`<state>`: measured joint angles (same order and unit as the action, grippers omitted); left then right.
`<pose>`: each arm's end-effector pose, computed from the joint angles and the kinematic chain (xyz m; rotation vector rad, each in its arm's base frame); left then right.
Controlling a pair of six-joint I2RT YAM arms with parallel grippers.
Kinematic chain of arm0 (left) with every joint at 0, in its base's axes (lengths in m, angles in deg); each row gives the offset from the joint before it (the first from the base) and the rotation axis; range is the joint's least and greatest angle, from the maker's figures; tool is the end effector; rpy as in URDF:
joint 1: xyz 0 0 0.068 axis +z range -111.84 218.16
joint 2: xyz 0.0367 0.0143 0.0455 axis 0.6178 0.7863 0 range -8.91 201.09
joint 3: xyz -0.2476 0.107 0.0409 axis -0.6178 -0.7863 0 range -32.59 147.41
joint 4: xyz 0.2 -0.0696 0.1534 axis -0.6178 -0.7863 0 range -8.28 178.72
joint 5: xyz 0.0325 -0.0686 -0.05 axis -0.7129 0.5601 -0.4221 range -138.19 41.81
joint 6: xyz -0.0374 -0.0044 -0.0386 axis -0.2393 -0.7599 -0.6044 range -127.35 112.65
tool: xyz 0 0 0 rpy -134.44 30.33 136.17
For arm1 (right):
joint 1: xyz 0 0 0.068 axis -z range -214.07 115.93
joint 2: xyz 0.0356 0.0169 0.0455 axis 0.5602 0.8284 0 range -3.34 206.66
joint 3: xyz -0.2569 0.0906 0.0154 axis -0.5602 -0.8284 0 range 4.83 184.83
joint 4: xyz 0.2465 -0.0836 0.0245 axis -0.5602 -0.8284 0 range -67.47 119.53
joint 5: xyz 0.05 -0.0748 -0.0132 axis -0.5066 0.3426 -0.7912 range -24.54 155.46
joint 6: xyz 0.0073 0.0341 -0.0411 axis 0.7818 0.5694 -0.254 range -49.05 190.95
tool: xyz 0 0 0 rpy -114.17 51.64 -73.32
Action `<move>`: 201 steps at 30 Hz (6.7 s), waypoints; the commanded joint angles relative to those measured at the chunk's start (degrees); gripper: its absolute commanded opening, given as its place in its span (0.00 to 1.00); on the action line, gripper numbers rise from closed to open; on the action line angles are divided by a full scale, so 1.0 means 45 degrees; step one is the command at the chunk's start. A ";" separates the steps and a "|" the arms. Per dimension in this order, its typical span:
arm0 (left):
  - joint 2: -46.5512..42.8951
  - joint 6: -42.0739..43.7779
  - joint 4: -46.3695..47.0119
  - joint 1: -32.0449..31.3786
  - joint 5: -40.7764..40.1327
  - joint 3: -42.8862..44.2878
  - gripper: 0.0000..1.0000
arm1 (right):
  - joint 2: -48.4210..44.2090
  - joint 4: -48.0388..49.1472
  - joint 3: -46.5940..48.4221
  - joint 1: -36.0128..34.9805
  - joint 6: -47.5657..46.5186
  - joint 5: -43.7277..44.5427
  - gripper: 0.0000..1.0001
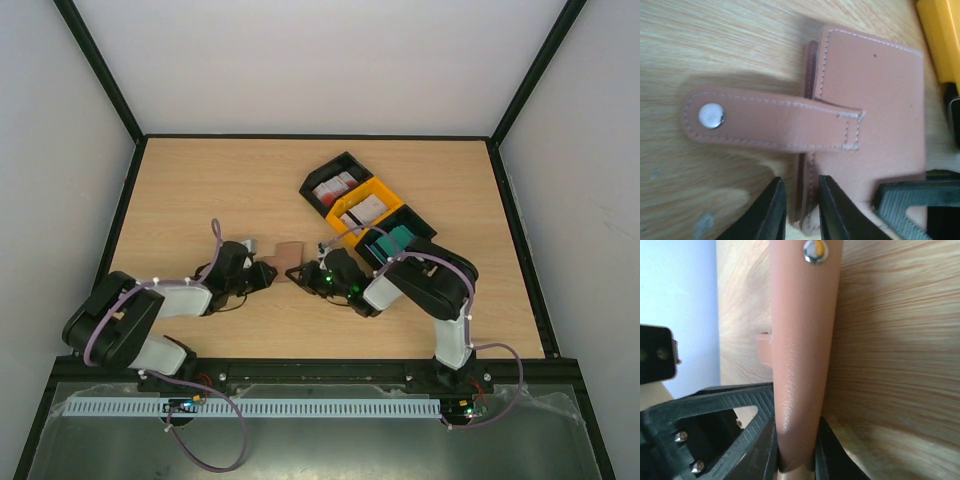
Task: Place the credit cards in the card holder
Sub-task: Turn over the card holder at the center of the board, then close the card holder at the center of the board.
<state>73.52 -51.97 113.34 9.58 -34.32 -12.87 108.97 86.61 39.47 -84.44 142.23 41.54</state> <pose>0.2036 -0.1206 0.1180 -0.1932 2.3846 -0.9265 0.2000 0.2640 0.0937 0.0874 2.3700 1.6613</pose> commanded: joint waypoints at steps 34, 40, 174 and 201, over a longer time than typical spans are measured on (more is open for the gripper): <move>-0.9902 0.0558 -0.8681 0.0098 -0.3376 0.1256 1.00 | -0.2692 -2.5676 0.7336 -0.3569 -0.4199 1.4230 0.02; -0.9877 0.0701 -0.8903 0.0193 -0.3605 0.1497 1.00 | -0.0736 -2.5583 0.8140 -0.4183 -0.4242 1.4321 0.02; 0.2249 -0.0709 -0.1839 -0.2057 -0.0152 0.2203 0.36 | -0.5241 -1.1905 0.1916 -0.0252 -0.7069 0.3537 0.22; 0.2151 -0.0927 -0.1546 -0.2087 -0.0098 0.1918 0.44 | -0.3095 -1.6802 0.4572 -0.2207 -0.7819 0.9886 0.34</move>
<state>82.24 -56.25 111.11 0.44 -33.62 -2.44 94.52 14.52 58.53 -94.10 106.87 81.51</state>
